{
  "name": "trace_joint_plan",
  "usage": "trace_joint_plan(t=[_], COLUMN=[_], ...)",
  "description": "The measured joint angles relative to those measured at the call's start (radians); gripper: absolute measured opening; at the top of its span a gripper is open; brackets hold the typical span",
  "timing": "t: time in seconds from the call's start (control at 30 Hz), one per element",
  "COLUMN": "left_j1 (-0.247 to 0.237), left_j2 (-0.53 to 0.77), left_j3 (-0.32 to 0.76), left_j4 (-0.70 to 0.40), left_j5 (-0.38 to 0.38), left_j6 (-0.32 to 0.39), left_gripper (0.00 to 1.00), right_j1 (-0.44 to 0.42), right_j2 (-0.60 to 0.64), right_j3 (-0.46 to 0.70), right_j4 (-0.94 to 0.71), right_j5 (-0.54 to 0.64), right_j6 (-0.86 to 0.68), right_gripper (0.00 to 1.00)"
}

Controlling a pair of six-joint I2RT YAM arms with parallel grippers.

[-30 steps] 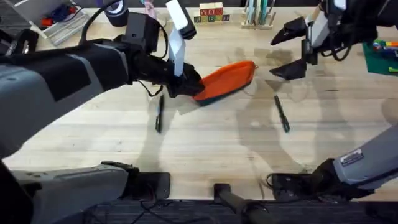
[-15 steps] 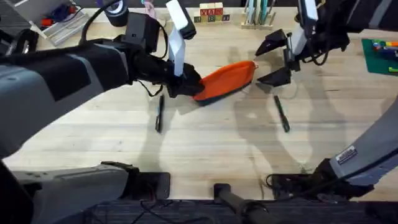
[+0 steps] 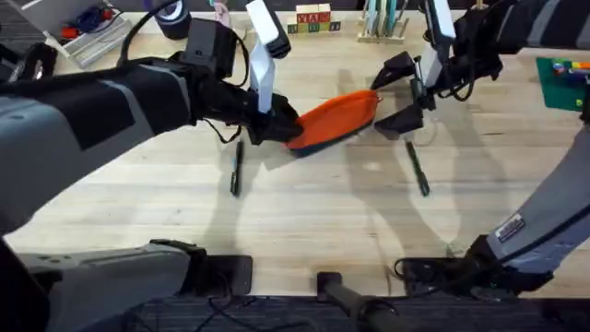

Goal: Unzip the bag, pick up the pens from the table one at a time and place them inside, then zip the bag closed.

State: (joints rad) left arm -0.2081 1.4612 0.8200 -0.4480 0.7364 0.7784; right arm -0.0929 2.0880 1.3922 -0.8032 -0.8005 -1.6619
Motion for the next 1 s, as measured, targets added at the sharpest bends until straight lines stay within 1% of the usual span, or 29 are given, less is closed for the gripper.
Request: trace_joint_plan(t=[0.03, 0.1, 0.17, 0.3, 0.33, 0.37, 0.43, 0.47, 0.5, 0.57, 1.0], left_j1=[0.0, 0.0, 0.0, 0.0, 0.0, 0.0, 0.0, 0.0, 0.0, 0.0, 0.0], left_j2=[0.0, 0.0, 0.0, 0.0, 0.0, 0.0, 0.0, 0.0, 0.0, 0.0, 0.0], left_j3=[0.0, 0.0, 0.0, 0.0, 0.0, 0.0, 0.0, 0.0, 0.0, 0.0, 0.0], left_j4=[0.0, 0.0, 0.0, 0.0, 0.0, 0.0, 0.0, -0.001, -0.001, -0.001, -0.001], left_j5=[0.0, 0.0, 0.0, 0.0, 0.0, 0.0, 0.0, 0.0, 0.0, 0.0, 0.0], left_j6=[0.0, 0.0, 0.0, 0.0, 0.0, 0.0, 0.0, 0.0, 0.0, 0.0, 0.0], left_gripper=[0.042, 0.042, 0.042, 0.042, 0.042, 0.042, 0.042, 0.042, 0.042, 0.042, 0.042], right_j1=[0.001, 0.003, 0.007, 0.01, 0.01, 0.01, 0.01, 0.01, 0.01, 0.01, 0.01], right_j2=[0.0, 0.0, 0.0, 0.0, 0.0, 0.0, 0.0, 0.0, 0.0, 0.0, -0.001], right_j3=[0.0, 0.0, 0.0, 0.0, 0.0, 0.0, 0.0, 0.0, 0.0, 0.0, 0.0], right_j4=[0.0, 0.0, 0.001, -0.002, -0.002, -0.001, -0.007, -0.004, -0.002, -0.001, 0.001], right_j5=[0.0, 0.0, 0.0, 0.001, 0.001, 0.001, 0.004, 0.004, 0.004, 0.004, 0.004], right_j6=[0.0, 0.0, -0.002, -0.004, -0.005, -0.008, -0.009, -0.009, -0.008, -0.007, 0.023], right_gripper=[0.995, 0.942, 0.826, 0.677, 0.622, 0.54, 0.296, 0.135, 0.058, 0.034, 0.03])
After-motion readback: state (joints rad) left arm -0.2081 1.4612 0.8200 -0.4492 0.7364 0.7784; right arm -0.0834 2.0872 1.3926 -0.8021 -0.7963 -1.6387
